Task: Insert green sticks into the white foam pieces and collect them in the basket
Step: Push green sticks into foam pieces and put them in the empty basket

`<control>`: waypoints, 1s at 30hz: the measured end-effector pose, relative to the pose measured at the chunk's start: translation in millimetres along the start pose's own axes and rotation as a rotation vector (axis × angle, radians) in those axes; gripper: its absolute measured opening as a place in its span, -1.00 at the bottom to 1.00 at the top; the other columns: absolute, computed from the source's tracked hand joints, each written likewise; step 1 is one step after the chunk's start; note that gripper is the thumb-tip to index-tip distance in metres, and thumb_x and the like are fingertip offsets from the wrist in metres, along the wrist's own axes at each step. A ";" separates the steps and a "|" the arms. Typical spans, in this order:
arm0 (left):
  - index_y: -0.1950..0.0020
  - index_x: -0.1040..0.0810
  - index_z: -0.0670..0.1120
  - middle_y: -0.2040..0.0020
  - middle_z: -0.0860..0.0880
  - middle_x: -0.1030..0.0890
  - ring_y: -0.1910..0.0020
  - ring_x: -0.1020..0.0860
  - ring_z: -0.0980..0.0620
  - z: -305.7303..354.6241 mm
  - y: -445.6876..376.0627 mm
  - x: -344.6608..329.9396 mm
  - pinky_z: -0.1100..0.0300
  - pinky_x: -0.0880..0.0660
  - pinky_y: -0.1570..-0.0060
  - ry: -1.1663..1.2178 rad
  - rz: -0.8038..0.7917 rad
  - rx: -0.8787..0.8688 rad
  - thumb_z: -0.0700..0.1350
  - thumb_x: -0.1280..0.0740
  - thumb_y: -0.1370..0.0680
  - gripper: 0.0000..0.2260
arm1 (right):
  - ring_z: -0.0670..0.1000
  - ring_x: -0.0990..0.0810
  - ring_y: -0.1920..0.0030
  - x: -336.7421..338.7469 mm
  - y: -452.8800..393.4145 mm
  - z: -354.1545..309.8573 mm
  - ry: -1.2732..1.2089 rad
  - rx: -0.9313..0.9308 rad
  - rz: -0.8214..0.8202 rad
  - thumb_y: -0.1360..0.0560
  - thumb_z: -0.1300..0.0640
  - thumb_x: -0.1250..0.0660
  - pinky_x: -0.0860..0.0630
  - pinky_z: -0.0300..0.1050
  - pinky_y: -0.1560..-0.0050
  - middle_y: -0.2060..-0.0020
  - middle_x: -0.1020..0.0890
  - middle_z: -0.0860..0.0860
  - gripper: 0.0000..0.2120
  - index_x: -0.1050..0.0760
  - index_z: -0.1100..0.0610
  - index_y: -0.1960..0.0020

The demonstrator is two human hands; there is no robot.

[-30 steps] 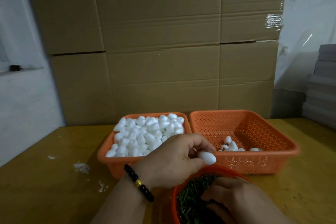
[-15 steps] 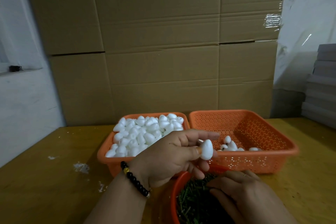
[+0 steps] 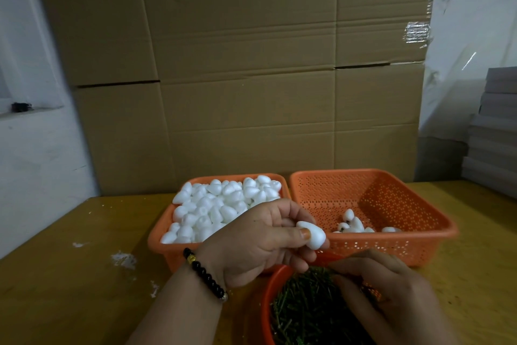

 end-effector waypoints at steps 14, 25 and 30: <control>-0.07 -0.54 -0.20 0.20 -0.14 -0.61 0.28 -0.57 0.00 -2.2 -3.0 6.8 0.14 -0.59 0.31 0.125 0.115 0.029 -0.22 -0.31 -0.54 -0.87 | -0.23 -0.57 0.23 19.8 -0.5 -3.1 -0.120 0.007 0.240 -0.36 0.14 -0.44 -0.40 -0.48 0.04 0.24 -0.63 -0.10 -0.97 -0.60 0.07 0.22; -0.15 -0.56 -0.29 0.10 -0.19 -0.63 0.20 -0.62 -0.03 -14.6 -7.2 -4.3 0.16 -0.61 0.22 0.200 0.004 0.086 -0.27 -0.37 -0.48 -0.74 | -0.26 -0.54 0.21 23.8 0.7 2.4 -0.100 -0.034 0.312 -0.41 0.02 -0.32 -0.41 -0.47 0.11 0.25 -0.58 -0.15 -0.84 -0.59 0.09 0.22; -0.17 -0.55 -0.30 0.08 -0.20 -0.62 0.18 -0.63 -0.04 -13.8 -8.0 -2.4 0.17 -0.62 0.21 0.194 0.016 0.074 -0.30 -0.40 -0.45 -0.71 | -0.19 -0.54 0.27 23.9 1.9 5.0 -0.043 -0.026 0.310 -0.39 0.10 -0.40 -0.47 -0.34 0.14 0.27 -0.58 -0.15 -0.93 -0.60 0.09 0.24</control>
Point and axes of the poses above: each hand's wrist, its own y-axis away from the middle knuckle, its own x-axis out of the back of the hand, z = x × y, the point moved 8 cm from there along -y, towards the middle knuckle
